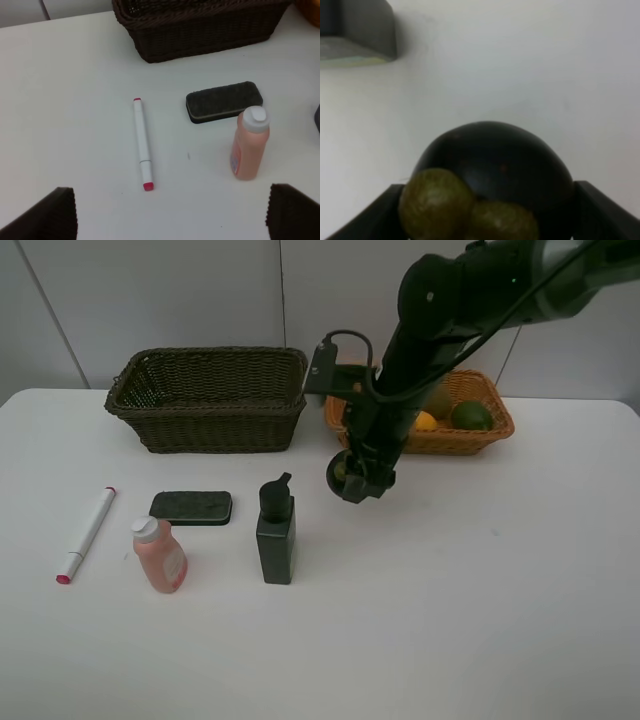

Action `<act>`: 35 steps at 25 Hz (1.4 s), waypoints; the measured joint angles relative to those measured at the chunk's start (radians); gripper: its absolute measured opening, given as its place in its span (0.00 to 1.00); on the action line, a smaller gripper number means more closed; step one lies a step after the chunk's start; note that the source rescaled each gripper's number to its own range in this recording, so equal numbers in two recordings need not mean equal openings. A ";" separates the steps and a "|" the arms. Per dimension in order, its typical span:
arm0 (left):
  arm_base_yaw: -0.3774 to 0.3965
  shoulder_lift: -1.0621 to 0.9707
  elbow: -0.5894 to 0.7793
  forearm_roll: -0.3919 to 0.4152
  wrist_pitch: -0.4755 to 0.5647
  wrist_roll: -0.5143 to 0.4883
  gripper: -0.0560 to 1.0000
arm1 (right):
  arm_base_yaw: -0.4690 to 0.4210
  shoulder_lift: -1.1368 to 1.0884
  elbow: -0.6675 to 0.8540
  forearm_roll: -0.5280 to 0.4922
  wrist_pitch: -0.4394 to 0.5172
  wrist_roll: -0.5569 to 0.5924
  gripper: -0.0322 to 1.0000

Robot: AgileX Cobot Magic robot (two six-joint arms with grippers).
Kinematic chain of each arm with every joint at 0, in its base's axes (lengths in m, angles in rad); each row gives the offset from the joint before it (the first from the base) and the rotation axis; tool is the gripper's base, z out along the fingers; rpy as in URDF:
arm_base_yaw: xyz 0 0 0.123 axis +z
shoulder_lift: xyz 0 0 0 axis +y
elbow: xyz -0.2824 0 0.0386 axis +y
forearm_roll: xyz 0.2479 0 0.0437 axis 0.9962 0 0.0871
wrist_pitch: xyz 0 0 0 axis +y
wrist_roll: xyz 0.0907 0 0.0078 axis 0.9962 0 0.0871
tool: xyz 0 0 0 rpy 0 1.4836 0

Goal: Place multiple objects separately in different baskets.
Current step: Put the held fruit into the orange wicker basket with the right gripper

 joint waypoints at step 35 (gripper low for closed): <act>0.000 0.000 0.000 0.000 0.000 0.000 1.00 | -0.330 0.011 0.000 -0.294 -0.625 0.747 0.37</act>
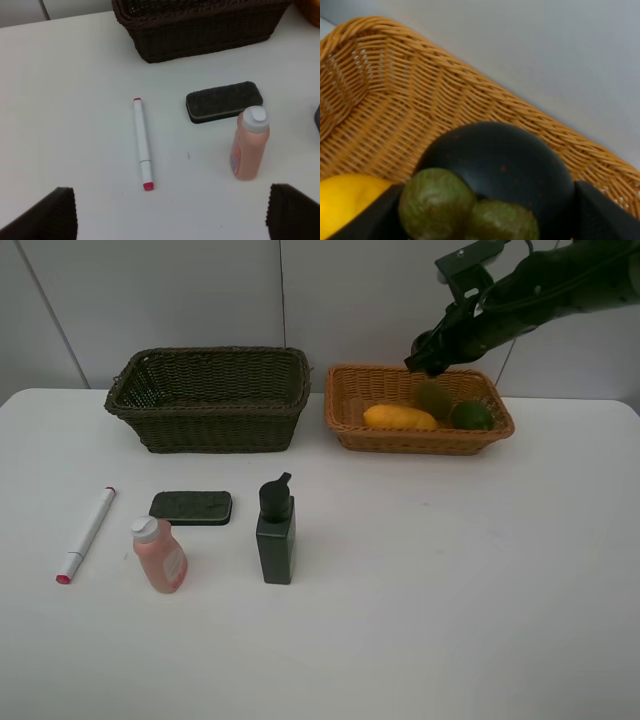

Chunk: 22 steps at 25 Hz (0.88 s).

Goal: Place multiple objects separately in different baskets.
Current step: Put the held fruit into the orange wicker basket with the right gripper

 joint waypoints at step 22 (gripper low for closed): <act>0.000 0.000 0.000 0.000 0.000 0.000 1.00 | -0.029 0.064 0.000 0.095 -0.121 0.010 0.96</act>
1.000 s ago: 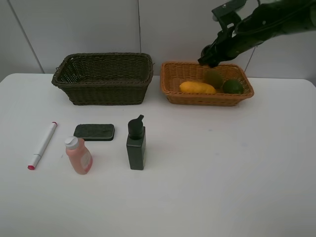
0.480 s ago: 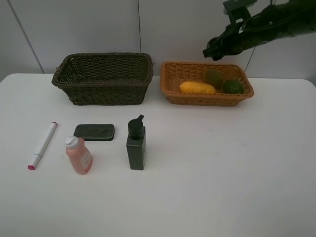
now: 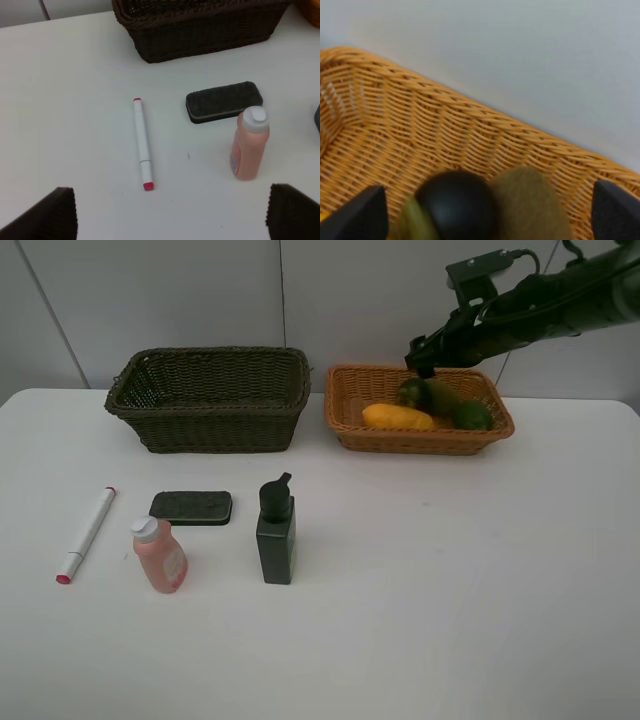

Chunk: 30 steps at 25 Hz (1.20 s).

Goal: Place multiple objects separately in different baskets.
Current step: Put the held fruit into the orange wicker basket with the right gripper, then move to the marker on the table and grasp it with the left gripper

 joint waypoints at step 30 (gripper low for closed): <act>0.000 0.000 0.000 0.000 0.000 0.000 1.00 | 0.094 -0.245 0.129 -0.005 0.197 -0.137 1.00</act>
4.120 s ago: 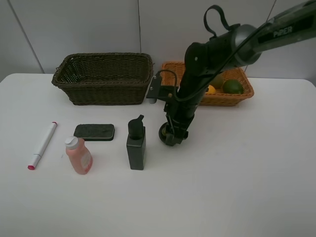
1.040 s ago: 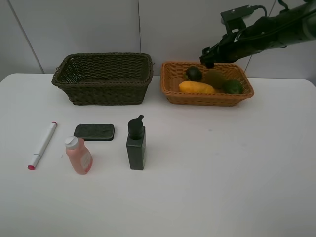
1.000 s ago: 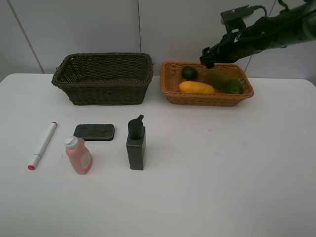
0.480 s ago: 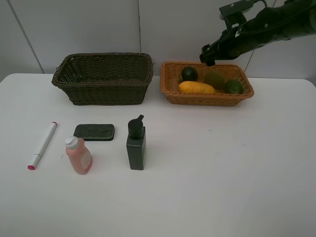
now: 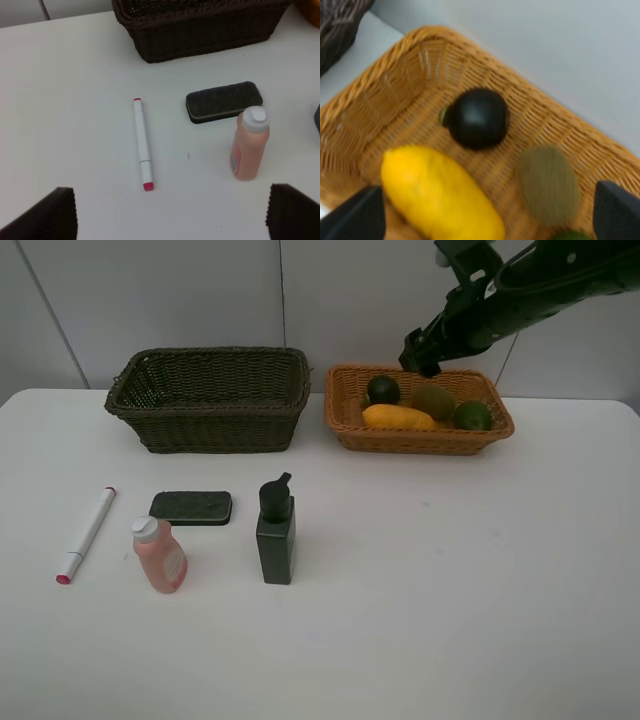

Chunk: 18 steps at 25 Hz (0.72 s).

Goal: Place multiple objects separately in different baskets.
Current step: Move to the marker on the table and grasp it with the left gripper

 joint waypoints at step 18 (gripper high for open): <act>0.000 0.000 0.000 0.000 0.000 0.000 1.00 | 0.011 -0.484 0.179 0.266 0.516 -0.273 1.00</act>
